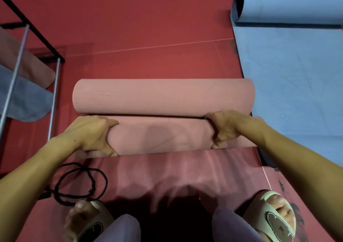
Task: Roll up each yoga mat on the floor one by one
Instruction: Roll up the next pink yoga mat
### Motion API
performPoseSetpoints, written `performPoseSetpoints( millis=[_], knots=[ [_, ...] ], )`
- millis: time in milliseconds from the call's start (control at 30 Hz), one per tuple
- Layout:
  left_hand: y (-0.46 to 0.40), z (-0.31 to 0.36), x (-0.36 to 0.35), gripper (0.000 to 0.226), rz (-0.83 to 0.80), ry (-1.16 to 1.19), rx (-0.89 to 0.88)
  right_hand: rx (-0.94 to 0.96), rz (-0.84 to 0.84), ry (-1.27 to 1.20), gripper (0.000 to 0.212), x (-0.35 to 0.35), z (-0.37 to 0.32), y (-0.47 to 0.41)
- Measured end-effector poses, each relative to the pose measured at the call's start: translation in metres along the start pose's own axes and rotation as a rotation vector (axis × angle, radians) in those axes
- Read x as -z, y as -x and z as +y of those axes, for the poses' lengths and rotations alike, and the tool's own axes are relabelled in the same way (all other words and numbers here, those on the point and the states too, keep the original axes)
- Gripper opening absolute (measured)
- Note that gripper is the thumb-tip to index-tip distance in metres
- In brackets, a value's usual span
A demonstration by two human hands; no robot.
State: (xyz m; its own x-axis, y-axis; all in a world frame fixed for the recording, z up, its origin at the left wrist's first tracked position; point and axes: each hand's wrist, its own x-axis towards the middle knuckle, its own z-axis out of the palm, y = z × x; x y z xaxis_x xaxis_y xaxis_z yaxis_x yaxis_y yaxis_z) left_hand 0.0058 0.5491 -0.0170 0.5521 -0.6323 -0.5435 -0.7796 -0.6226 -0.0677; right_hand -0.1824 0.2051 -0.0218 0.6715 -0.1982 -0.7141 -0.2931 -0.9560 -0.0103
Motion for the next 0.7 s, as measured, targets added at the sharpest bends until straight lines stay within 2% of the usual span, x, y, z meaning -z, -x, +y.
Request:
performPoseSetpoints(
  millis=[133, 233, 367, 500, 600, 700],
  knots=[
    [0.003, 0.003, -0.001, 0.104, -0.095, 0.002, -0.058, 0.006, -0.085, -0.053, 0.101, -0.007, 0.005, 0.003],
    [0.000, 0.000, -0.005, 0.106, -0.098, -0.001, -0.079, -0.008, -0.092, -0.076, 0.104, -0.012, 0.002, 0.003],
    [-0.005, -0.002, -0.009, 0.103, -0.155, 0.047, -0.071, -0.022, 0.015, 0.169, 0.123, -0.012, 0.005, 0.000],
    [-0.017, -0.015, -0.008, 0.106, -0.259, 0.203, -0.058, -0.014, -0.017, 0.007, 0.135, -0.001, 0.018, 0.000],
    [-0.024, -0.023, -0.010, 0.099, -0.279, 0.231, -0.081, -0.010, -0.030, -0.060, 0.142, 0.001, 0.023, -0.001],
    [-0.027, -0.027, -0.013, 0.122, -0.297, 0.200, -0.087, 0.007, -0.018, -0.074, 0.141, 0.000, 0.027, -0.006]
  ],
)
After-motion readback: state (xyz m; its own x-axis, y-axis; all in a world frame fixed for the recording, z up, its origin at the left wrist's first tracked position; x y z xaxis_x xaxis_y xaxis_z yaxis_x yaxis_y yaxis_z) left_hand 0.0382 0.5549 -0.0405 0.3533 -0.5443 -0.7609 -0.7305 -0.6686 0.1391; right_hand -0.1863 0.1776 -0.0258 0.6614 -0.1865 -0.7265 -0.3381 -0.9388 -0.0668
